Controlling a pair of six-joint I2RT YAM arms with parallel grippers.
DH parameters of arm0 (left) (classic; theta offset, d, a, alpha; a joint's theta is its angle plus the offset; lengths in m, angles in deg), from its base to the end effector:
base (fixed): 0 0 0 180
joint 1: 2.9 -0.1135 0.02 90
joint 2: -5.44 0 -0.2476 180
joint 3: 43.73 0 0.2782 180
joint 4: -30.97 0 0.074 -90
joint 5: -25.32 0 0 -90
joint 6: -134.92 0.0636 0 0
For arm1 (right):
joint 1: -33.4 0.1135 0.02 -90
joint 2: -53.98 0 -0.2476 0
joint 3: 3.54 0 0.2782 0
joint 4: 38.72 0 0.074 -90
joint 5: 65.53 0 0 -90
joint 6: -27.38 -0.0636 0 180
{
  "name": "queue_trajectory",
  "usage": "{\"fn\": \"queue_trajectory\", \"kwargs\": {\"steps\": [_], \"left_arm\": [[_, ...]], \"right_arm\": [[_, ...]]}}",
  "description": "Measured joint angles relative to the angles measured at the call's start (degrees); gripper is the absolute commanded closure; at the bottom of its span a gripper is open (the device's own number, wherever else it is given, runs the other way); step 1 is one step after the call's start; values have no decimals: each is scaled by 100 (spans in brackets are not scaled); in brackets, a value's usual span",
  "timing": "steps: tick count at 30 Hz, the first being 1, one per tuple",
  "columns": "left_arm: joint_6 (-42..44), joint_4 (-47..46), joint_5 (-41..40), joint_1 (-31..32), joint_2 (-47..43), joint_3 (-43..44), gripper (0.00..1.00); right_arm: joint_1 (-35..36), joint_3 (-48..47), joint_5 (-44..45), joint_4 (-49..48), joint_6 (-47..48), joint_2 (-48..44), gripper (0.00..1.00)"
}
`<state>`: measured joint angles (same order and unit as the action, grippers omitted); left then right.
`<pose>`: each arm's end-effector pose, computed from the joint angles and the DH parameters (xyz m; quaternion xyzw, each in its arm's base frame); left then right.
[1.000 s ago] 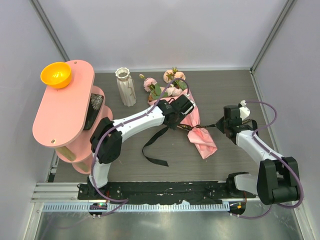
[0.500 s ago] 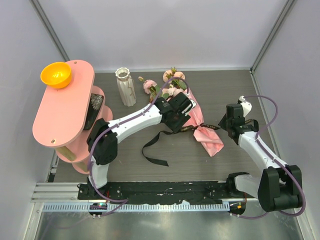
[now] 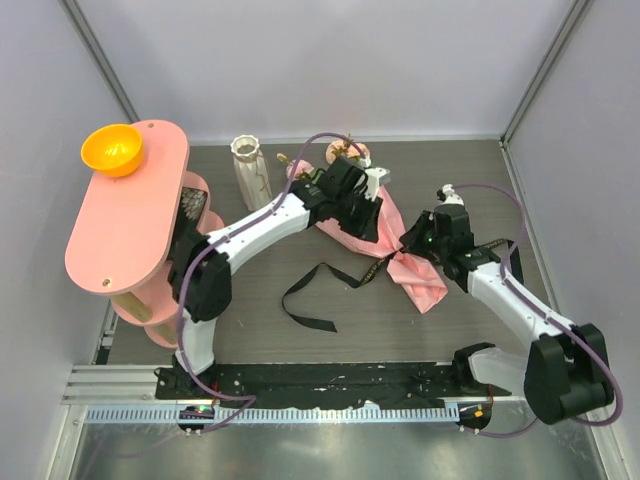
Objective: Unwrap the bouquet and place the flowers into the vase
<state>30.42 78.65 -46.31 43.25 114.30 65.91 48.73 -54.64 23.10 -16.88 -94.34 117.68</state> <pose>0.3112 -0.3528 0.2535 0.3068 0.8674 -0.3112 0.2380 0.2844 0.0795 0.1970 0.1206 0.8764 0.1957 0.4231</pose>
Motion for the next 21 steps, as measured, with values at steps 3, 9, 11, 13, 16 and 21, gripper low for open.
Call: {"fn": "queue_trajectory", "kwargs": {"steps": [3,9,11,13,16,21], "left_arm": [[-520,-345,531,-164,678,431,80],[-922,-197,704,-297,2074,1611,82],[-938,-79,662,-334,2406,1917,81],[-946,26,605,-382,2520,1930,81],[-955,122,564,-442,2551,1858,80],[-946,122,511,-535,2551,1622,80]], "right_arm": [[-2,179,-393,-452,-223,433,96],[-15,496,-564,-763,-271,789,99],[-20,595,-498,-870,-289,802,98],[-20,730,-437,-966,-317,802,98],[-24,1016,-415,-1150,-452,802,96],[-37,1204,-428,-1252,-619,664,90]]}}
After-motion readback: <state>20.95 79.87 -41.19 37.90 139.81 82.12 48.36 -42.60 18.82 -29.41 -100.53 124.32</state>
